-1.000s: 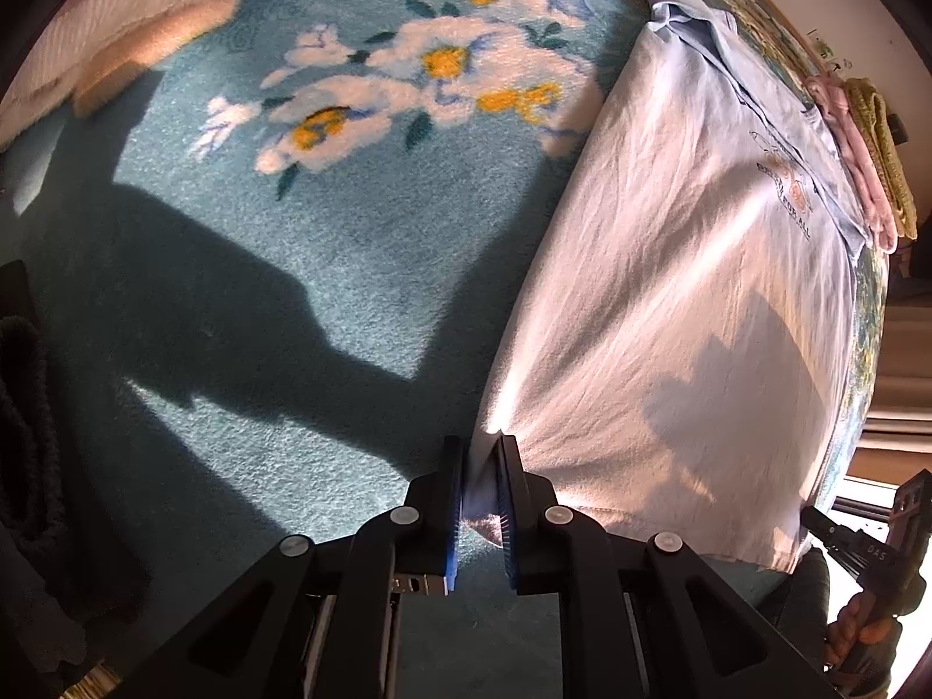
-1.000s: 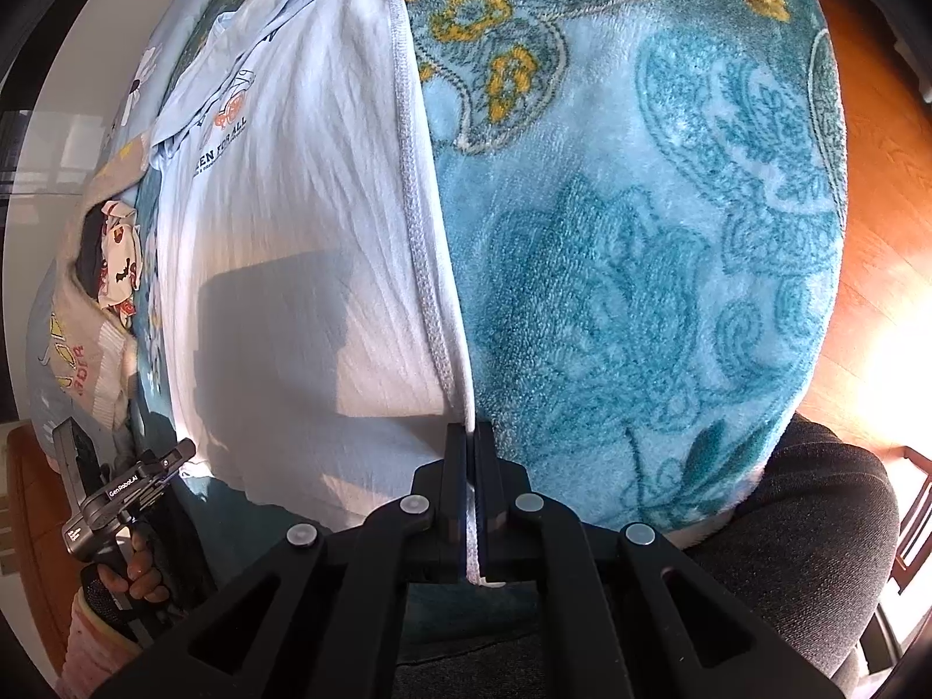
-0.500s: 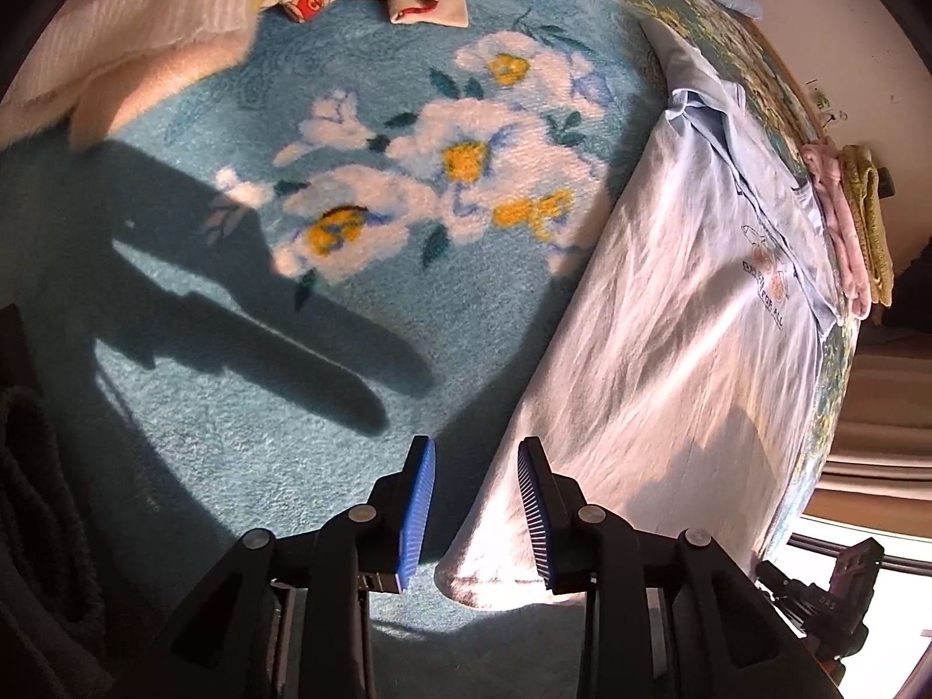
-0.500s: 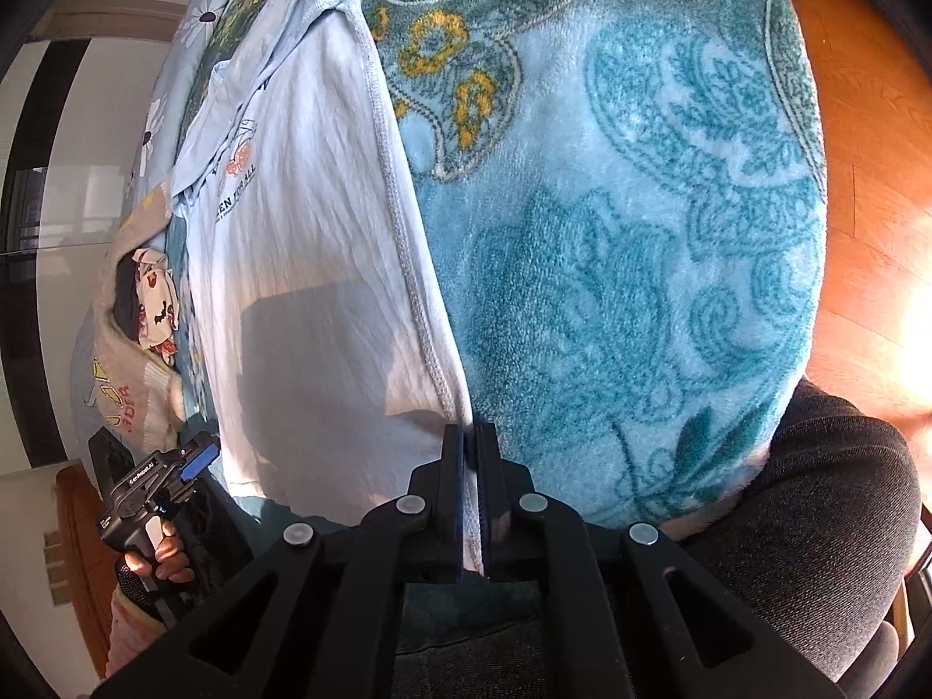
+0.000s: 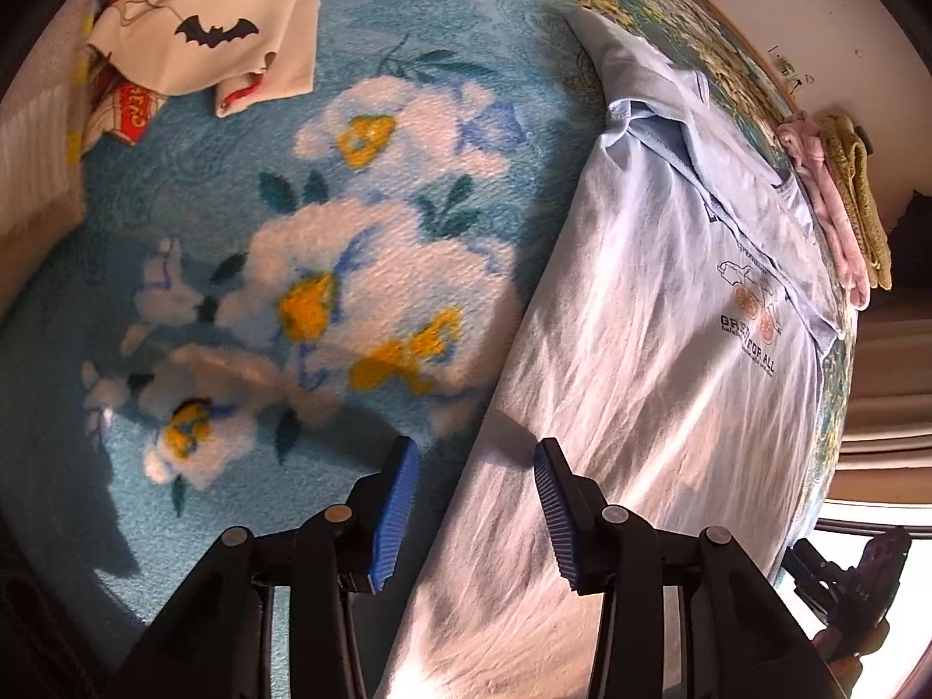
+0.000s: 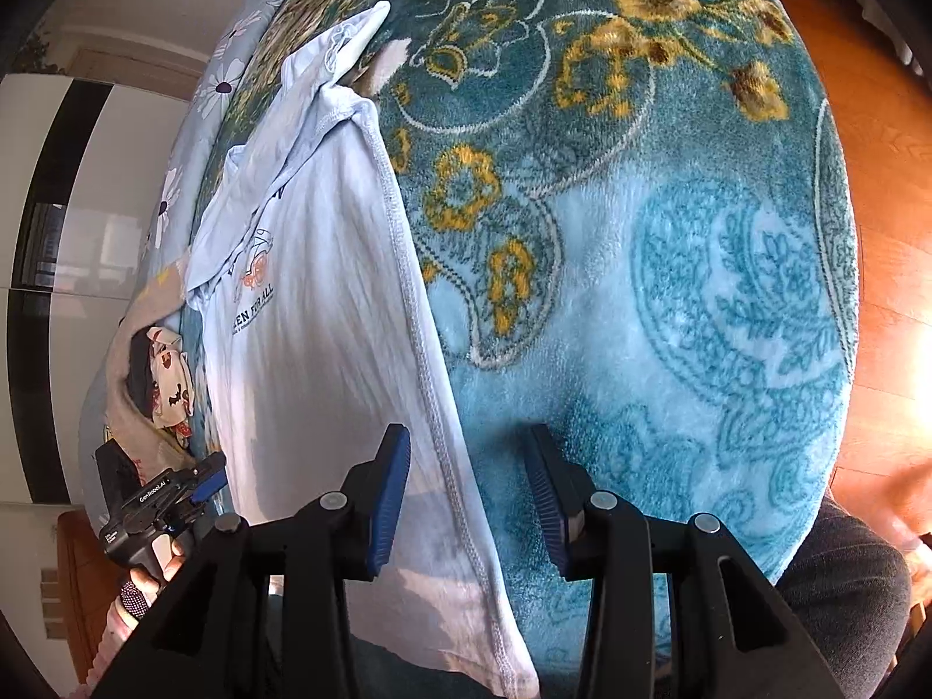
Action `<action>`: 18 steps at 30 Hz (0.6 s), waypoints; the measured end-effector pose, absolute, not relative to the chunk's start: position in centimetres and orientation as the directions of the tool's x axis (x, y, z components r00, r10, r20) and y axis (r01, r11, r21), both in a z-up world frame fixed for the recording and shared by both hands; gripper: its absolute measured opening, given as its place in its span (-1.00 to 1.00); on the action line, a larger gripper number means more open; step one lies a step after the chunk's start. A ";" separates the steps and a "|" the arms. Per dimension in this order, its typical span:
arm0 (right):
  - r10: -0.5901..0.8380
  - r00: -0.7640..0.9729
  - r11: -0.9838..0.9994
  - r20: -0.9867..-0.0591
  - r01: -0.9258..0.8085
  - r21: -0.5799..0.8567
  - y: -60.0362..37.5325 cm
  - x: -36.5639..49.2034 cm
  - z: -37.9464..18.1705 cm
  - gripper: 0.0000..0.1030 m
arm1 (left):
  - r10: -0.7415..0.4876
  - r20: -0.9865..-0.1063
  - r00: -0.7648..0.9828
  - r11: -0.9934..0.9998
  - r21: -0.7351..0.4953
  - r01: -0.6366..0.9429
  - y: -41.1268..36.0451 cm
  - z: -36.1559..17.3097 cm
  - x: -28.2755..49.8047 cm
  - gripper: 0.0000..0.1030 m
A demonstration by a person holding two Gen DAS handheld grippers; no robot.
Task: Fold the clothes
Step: 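Grasp the light-blue t-shirt hem with the left gripper and fold it over the body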
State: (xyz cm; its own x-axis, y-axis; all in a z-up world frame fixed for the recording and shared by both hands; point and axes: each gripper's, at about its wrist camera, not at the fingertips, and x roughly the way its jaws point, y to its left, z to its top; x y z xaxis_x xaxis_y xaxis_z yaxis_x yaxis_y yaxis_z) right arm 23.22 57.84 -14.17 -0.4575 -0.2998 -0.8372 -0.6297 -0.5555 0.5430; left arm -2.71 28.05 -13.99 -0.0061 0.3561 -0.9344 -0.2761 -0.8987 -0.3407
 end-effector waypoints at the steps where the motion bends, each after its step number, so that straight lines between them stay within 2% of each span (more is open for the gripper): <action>1: -0.294 -0.454 -0.572 -0.841 -0.621 0.536 57.7 22.9 -14.1 -0.18 | 0.366 -0.931 -0.007 -0.894 -0.349 -0.279 28.2 -14.0 -2.9 -0.12; 4: -0.292 -0.453 -0.590 -0.842 -0.608 0.532 57.4 22.2 -14.2 -0.17 | 0.395 -0.918 -0.010 -0.885 -0.378 -0.271 28.4 -14.3 -3.4 -0.16; 7: -0.289 -0.455 -0.602 -0.842 -0.598 0.529 57.2 21.9 -14.5 -0.21 | 0.420 -0.908 -0.002 -0.870 -0.402 -0.285 21.4 -15.8 -2.7 -0.16; 9: -0.294 -0.462 -0.595 -0.837 -0.597 0.538 57.3 22.2 -14.6 -0.44 | 0.439 -0.898 0.010 -0.857 -0.422 -0.295 18.7 -16.8 -2.3 -0.16; 10: -0.306 -0.469 -0.580 -0.829 -0.599 0.552 57.4 22.4 -14.8 -0.60 | 0.446 -0.895 0.018 -0.852 -0.430 -0.299 20.5 -17.1 -2.5 -0.16; 11: -0.318 -0.476 -0.564 -0.820 -0.601 0.567 57.6 22.6 -15.0 -0.67 | 0.451 -0.892 0.024 -0.847 -0.436 -0.303 22.7 -17.4 -2.8 -0.16; 14: -0.352 -0.500 -0.512 -0.792 -0.606 0.610 57.9 23.5 -15.6 -0.73 | 0.467 -0.884 0.033 -0.839 -0.454 -0.300 23.4 -17.7 -2.8 -0.17; 18: -0.389 -0.512 -0.481 -0.766 -0.596 0.643 57.8 23.8 -16.0 -0.72 | 0.495 -0.867 0.059 -0.825 -0.490 -0.282 20.0 -16.0 -1.9 -0.17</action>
State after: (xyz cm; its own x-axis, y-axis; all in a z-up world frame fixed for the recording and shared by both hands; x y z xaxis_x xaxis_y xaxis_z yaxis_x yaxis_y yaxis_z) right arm 23.76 57.84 -16.01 -0.5120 -0.3894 -0.7656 -0.5958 -0.4811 0.6431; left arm -1.92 19.99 -16.01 0.0594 0.4951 -0.8668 -0.2815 -0.8247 -0.4904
